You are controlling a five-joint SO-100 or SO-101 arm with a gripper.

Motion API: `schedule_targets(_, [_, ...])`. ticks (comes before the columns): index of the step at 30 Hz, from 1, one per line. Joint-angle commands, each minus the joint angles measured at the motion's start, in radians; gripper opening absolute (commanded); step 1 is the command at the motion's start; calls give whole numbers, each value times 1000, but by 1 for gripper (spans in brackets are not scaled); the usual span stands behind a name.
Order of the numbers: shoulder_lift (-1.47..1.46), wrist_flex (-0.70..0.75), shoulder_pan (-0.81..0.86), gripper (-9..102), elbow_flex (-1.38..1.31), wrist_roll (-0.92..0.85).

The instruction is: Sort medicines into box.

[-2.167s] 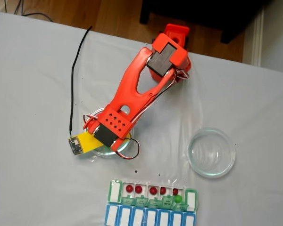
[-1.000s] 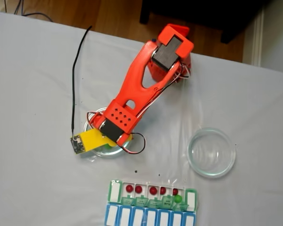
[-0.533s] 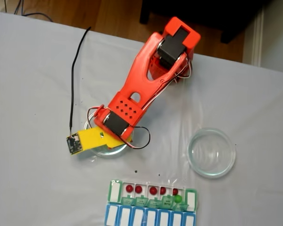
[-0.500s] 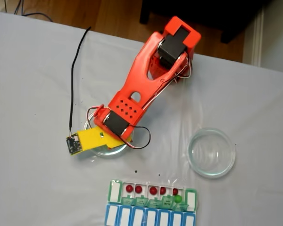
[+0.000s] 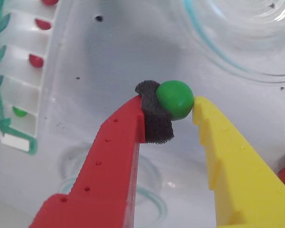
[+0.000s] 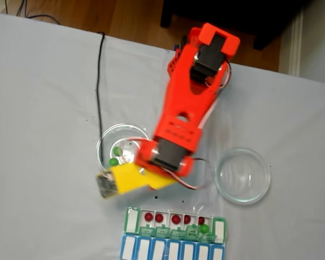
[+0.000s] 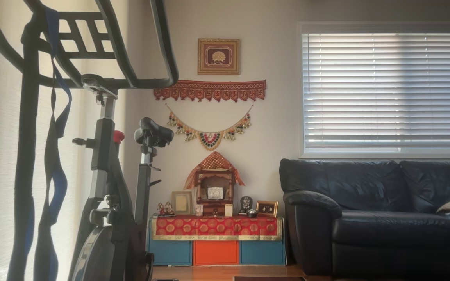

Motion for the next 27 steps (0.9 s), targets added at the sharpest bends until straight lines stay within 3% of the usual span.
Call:
schedule_targets(1, [-9, 17, -91, 1, -167, 104])
schedule_targets(11, [-193, 18, -193, 1, -316, 284])
schedule_targets(27, [-394, 31, -232, 1, -522, 330])
